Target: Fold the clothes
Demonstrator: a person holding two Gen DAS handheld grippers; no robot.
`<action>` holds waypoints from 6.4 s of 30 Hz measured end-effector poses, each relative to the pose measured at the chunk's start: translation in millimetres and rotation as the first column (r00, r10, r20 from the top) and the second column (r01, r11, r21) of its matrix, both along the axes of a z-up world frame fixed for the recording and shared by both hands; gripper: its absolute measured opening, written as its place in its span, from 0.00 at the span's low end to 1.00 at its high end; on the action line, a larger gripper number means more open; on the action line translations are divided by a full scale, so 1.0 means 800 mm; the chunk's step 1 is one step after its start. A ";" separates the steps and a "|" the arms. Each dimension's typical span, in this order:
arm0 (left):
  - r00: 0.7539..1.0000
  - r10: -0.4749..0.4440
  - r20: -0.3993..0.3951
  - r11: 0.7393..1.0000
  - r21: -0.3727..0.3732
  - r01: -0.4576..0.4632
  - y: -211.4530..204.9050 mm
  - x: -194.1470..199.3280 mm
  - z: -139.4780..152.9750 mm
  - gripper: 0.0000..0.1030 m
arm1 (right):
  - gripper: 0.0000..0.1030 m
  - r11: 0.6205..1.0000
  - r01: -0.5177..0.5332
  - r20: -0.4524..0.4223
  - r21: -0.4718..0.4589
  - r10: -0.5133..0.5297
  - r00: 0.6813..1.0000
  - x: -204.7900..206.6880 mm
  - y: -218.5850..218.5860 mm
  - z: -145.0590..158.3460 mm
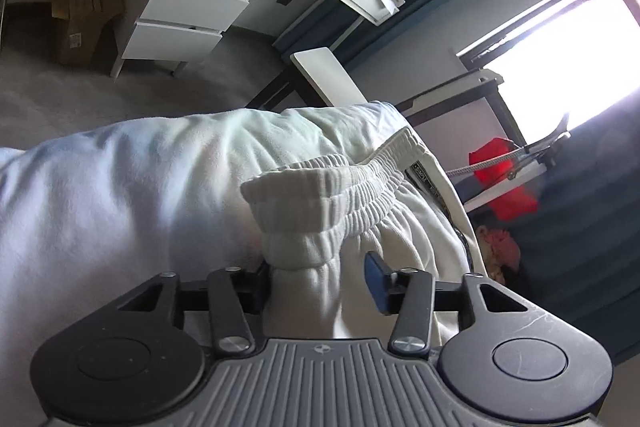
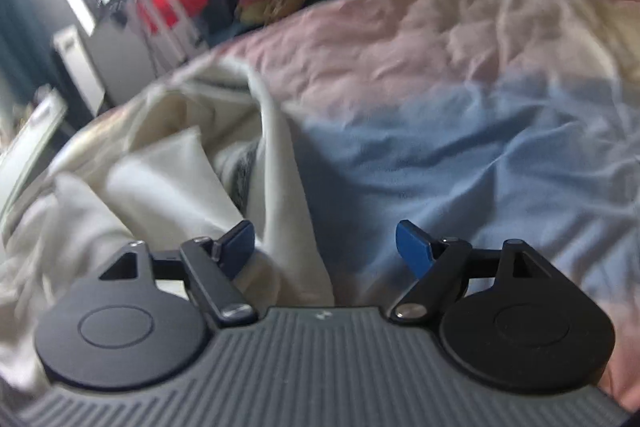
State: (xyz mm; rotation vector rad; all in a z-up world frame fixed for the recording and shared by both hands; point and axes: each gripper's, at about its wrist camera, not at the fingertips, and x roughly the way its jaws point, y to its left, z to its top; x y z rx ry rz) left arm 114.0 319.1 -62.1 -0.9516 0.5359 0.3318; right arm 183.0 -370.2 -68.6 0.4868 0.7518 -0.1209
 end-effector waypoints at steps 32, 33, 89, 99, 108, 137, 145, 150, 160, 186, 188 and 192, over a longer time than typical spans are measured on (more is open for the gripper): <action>0.985 0.126 -0.122 0.990 0.077 -0.117 -0.038 0.047 -0.004 0.61 | 0.06 0.824 0.135 0.298 -0.551 0.043 0.953 0.334 0.007 0.185; 0.985 0.129 -0.118 0.990 0.080 -0.120 -0.039 0.047 -0.005 0.63 | 0.06 0.801 0.153 0.294 -0.578 0.030 0.955 0.351 0.003 0.180; 0.995 0.049 -0.092 0.994 -0.089 -0.057 -0.075 0.008 -0.033 0.66 | 0.05 0.976 0.218 0.356 -0.025 -0.195 0.914 -0.019 -0.049 0.120; 0.989 -0.080 -0.124 0.981 -0.188 0.055 -0.084 -0.023 -0.025 0.75 | 0.06 0.717 0.630 0.093 0.297 -0.679 0.728 -0.166 -0.154 0.019; 0.993 0.041 -0.110 0.954 -0.291 -0.072 -0.057 -0.039 -0.036 0.76 | 0.06 0.711 0.565 0.084 0.419 -0.650 0.755 -0.188 -0.147 0.011; 0.982 0.127 0.143 0.981 -0.165 -0.103 -0.006 -0.097 0.044 0.09 | 0.19 0.489 0.428 -0.027 0.760 -0.634 0.773 -0.221 -0.169 -0.036; 0.989 0.141 0.035 0.966 -0.224 -0.130 0.025 -0.090 0.003 0.09 | 0.86 0.275 0.398 -0.103 0.875 -0.697 0.710 -0.205 -0.192 -0.087; 0.991 0.134 0.027 0.973 -0.195 -0.126 0.027 -0.082 -0.006 0.09 | 0.85 0.266 0.400 -0.096 0.877 -0.719 0.689 -0.173 -0.243 -0.121; 0.990 0.139 0.035 0.970 -0.208 -0.129 0.024 -0.075 -0.004 0.09 | 0.16 0.509 0.472 0.008 0.720 -0.686 0.728 -0.110 -0.322 -0.067; 0.952 -0.235 -0.197 0.954 0.141 0.265 0.001 -0.088 0.041 0.61 | 0.57 0.661 0.679 0.049 0.320 -0.728 0.684 -0.263 -0.310 -0.076; 0.941 -0.262 -0.212 0.930 0.204 0.305 -0.010 -0.099 0.055 0.79 | 0.79 0.727 0.623 0.085 0.287 -0.668 0.740 -0.257 -0.297 -0.059; 0.931 -0.289 -0.224 0.871 0.343 0.353 -0.038 -0.123 0.080 0.87 | 0.80 0.838 0.536 0.134 0.105 -0.546 0.827 -0.245 -0.264 -0.017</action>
